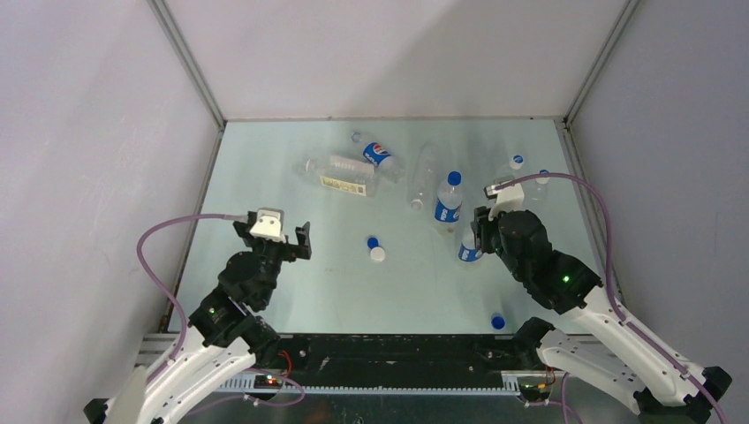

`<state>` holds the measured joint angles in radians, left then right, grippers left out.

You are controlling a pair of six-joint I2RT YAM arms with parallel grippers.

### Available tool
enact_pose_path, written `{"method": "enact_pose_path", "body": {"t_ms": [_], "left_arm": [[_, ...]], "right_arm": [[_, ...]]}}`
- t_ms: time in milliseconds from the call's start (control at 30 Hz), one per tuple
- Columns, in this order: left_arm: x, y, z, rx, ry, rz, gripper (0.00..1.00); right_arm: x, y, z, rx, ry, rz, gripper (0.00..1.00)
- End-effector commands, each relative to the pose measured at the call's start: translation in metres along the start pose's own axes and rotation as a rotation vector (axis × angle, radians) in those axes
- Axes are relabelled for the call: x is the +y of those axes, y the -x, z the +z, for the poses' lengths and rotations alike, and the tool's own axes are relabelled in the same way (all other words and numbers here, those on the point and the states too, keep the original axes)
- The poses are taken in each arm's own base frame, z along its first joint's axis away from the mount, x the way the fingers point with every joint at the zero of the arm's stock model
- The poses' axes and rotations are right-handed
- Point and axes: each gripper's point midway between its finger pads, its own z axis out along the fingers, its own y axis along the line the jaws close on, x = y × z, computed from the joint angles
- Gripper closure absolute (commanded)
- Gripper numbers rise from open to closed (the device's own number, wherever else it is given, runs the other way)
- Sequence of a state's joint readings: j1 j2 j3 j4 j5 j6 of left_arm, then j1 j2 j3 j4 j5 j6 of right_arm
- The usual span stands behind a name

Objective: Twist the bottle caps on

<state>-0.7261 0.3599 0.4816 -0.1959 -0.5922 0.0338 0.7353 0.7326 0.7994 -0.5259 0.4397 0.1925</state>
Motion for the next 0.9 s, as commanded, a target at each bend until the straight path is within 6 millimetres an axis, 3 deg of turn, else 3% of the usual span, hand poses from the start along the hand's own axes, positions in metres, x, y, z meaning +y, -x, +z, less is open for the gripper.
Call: {"method": "enact_pose_path", "body": {"t_ms": [0,333,867], "left_arm": [[-0.003,0.011,0.003,-0.040,-0.014,-0.026,0.00],[-0.004,0.012,0.002,-0.043,-0.018,-0.025,0.00],[-0.003,0.013,0.001,-0.051,-0.016,-0.030,0.00]], "right_arm": [[0.000,0.005,-0.001,-0.018,0.000,0.023,0.60],[-0.001,0.006,-0.003,-0.025,0.000,0.029,0.57],[-0.004,0.016,-0.014,-0.075,0.013,0.060,0.43]]}}
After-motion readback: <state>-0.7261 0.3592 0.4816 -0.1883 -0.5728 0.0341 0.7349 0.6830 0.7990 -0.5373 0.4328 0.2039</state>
